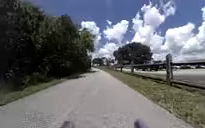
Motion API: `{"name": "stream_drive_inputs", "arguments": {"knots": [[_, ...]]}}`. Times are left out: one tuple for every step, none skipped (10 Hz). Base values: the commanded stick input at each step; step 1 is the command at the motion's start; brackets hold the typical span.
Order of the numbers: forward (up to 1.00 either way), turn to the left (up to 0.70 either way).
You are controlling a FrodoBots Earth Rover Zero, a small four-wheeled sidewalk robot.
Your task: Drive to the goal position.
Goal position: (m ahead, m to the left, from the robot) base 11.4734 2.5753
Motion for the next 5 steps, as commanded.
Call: {"name": "stream_drive_inputs", "arguments": {"knots": [[0.50, 0.00], [0.50, 0.00], [0.50, 0.00], [0.50, 0.04], [0.50, 0.21]]}}
